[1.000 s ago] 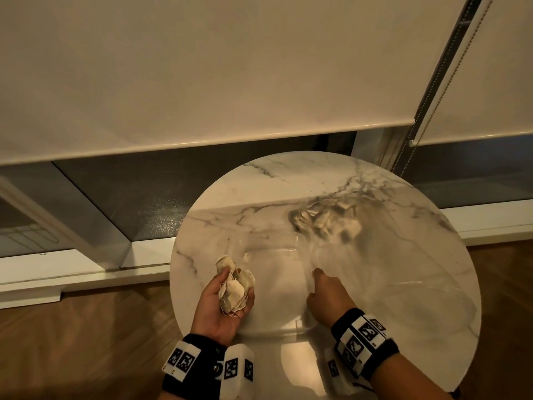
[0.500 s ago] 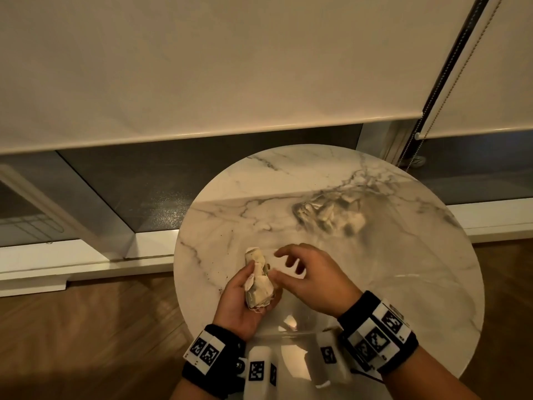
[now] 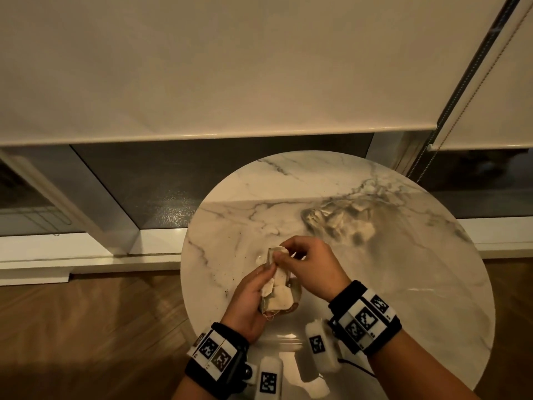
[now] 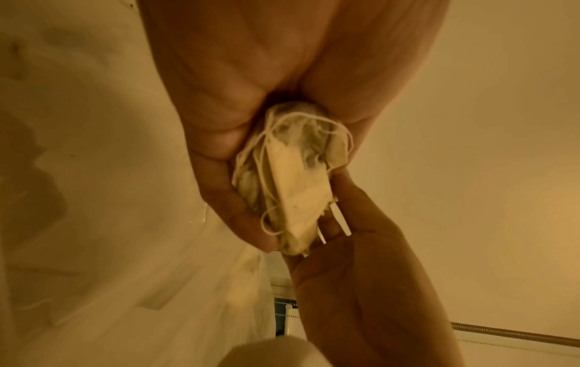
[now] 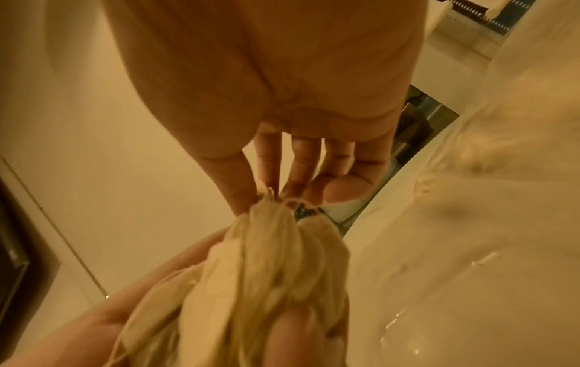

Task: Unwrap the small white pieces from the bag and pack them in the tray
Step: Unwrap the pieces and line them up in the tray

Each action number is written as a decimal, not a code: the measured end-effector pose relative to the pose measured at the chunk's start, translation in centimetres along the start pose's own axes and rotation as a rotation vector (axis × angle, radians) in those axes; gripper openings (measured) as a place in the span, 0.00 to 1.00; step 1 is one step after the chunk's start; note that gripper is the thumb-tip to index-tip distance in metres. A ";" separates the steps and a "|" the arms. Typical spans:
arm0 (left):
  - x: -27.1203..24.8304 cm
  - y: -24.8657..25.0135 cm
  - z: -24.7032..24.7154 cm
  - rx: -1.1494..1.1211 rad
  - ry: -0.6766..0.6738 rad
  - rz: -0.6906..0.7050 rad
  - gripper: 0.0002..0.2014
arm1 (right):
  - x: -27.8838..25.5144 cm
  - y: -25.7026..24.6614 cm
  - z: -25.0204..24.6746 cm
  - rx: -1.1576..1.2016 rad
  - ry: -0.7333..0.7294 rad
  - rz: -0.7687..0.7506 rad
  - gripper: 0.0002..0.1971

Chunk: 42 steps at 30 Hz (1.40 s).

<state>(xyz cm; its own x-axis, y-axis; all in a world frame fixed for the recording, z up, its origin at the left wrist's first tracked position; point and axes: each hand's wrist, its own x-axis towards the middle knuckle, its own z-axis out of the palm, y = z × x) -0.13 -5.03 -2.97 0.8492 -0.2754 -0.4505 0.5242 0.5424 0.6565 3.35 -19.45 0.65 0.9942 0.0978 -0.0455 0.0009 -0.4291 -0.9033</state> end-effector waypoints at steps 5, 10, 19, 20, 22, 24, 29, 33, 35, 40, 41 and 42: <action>-0.2 0.6 -0.4 0.007 -0.002 0.074 0.15 | 0.9 -0.7 -0.7 0.229 -0.039 -0.005 0.04; 0.3 0.7 -1.1 0.048 0.065 0.128 0.22 | 1.6 -0.8 -0.5 0.276 -0.069 0.063 0.05; 1.0 1.0 -2.3 0.099 0.131 0.221 0.16 | 2.2 0.2 0.3 0.181 -0.228 0.228 0.20; 1.1 1.0 -2.4 0.107 0.145 0.230 0.15 | 2.2 0.3 0.3 0.168 -0.238 0.237 0.20; 1.3 1.1 -2.7 0.113 0.162 0.253 0.11 | 2.2 0.3 0.5 0.154 -0.213 0.237 0.16; 1.4 1.2 -2.8 0.103 0.182 0.262 0.09 | 2.3 0.2 0.5 0.151 -0.186 0.226 0.12; 1.5 1.8 -3.8 0.000 0.237 0.242 0.10 | 2.7 0.1 -0.1 0.185 -0.104 0.186 0.02; 1.8 2.4 -5.1 -0.084 0.306 0.239 0.13 | 4.2 0.8 -0.6 0.076 -0.055 0.148 0.03; 1.8 2.6 -5.6 -0.095 0.341 0.241 0.15 | 5.5 1.2 -0.3 -0.088 -0.096 0.087 0.04; 1.8 2.7 -5.7 -0.130 0.354 0.233 0.14 | 8.5 2.0 2.5 -0.485 -0.295 0.009 0.05; 1.7 2.8 -5.7 -0.144 0.351 0.236 0.15 | 8.9 2.1 3.2 -0.520 -0.328 0.018 0.09; 1.7 2.7 -5.7 -0.157 0.351 0.240 0.15 | 9.2 2.3 3.8 -0.545 -0.354 0.030 0.11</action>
<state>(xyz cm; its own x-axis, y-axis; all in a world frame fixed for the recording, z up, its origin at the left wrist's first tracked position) 2.40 0.52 -5.41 0.8585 0.1433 -0.4924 0.2766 0.6791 0.6799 12.07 -16.13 -3.47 0.8992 0.3282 -0.2894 0.1204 -0.8214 -0.5575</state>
